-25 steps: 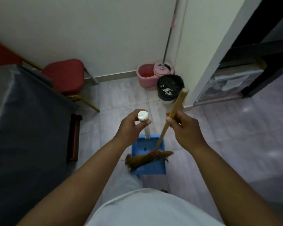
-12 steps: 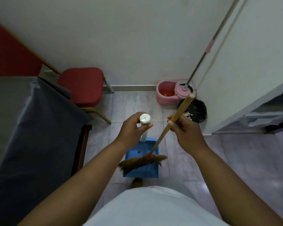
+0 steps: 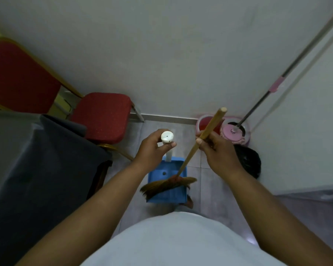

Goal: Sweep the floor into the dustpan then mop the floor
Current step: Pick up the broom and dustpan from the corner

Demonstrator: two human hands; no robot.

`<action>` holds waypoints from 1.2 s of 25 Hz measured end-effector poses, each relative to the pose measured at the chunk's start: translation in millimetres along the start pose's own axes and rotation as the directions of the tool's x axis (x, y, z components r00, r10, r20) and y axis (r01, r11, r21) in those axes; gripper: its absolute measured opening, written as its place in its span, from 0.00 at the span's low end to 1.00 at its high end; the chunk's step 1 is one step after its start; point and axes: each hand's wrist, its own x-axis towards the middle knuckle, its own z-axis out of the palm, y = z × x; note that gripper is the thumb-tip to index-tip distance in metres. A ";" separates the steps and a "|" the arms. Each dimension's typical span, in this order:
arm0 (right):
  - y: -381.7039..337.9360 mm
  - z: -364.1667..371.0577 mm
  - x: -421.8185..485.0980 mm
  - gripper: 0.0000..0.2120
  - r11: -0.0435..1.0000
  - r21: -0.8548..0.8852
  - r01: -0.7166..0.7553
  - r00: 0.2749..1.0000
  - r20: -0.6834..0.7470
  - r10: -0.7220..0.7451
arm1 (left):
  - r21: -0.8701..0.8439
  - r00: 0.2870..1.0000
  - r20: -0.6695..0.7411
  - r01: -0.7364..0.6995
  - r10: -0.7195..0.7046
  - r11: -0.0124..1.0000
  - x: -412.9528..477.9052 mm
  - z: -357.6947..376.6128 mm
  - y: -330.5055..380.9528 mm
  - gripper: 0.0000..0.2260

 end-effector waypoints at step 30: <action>123.9 -5.6 409.1 0.10 0.917 -0.129 -0.377 0.926 -0.065 0.372 | 0.297 0.986 0.153 0.012 -0.060 0.955 477.2 9.5 -55.6 0.12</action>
